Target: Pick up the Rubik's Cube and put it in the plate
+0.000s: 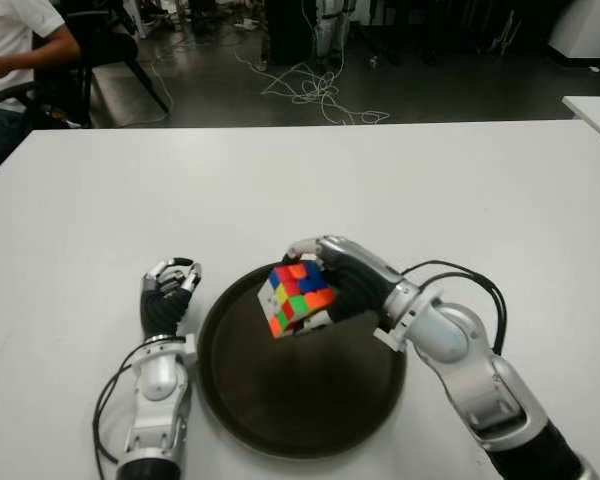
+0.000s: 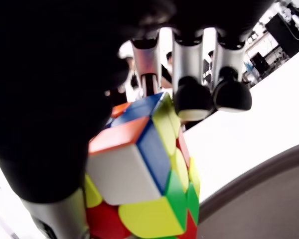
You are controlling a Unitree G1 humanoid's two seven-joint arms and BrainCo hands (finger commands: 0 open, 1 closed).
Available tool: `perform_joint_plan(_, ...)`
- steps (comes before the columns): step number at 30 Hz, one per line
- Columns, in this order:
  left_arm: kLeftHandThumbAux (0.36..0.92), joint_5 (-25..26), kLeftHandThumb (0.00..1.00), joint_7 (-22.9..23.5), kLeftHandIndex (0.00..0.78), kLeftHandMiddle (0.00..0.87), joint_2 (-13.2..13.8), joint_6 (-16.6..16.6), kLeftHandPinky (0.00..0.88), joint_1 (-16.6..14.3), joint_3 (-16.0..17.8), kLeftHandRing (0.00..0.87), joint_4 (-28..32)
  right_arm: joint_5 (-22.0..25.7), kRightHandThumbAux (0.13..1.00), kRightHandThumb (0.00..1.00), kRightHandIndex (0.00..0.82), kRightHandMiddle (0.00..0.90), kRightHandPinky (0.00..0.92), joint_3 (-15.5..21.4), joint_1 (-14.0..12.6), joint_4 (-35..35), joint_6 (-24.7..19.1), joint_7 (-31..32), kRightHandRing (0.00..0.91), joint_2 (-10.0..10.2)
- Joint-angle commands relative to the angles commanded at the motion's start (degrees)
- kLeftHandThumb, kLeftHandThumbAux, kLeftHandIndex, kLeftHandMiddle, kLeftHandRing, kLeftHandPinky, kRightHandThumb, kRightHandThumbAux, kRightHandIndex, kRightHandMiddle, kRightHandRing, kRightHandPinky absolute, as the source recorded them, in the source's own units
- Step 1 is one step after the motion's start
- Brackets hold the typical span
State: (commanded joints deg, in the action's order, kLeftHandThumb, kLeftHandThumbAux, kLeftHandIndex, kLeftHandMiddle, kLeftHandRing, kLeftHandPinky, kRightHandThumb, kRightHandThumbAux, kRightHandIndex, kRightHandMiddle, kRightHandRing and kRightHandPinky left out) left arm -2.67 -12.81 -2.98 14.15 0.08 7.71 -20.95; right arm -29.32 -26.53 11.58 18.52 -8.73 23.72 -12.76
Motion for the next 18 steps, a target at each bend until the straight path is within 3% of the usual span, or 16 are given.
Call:
perform_joint_plan(5, 0.701, -0.39, 0.715, -0.18, 0.445, 0.807, 0.03, -0.60, 0.838, 0.13, -0.25, 0.835, 0.47, -4.53, 0.886, 0.000, 0.713, 0.818, 0.800, -2.80, 1.90, -1.63, -2.81, 3.66, 0.828, -1.81)
perform_joint_plan(11, 0.700, -0.11, 0.716, -0.20, 0.445, 0.812, -0.19, -1.39, 0.844, 0.22, -0.28, 0.839, 1.00, -10.11, 0.906, 0.000, 0.683, 0.815, 0.788, -5.48, 3.26, -2.80, -5.02, 5.66, 0.820, -2.59)
perform_joint_plan(18, 0.701, 0.14, 0.715, -0.23, 0.445, 0.815, -0.43, -2.09, 0.843, 0.17, -0.21, 0.842, 1.43, -16.95, 0.901, 0.000, 0.646, 0.775, 0.713, -8.47, 6.17, -4.20, -7.94, 10.71, 0.776, -3.74)
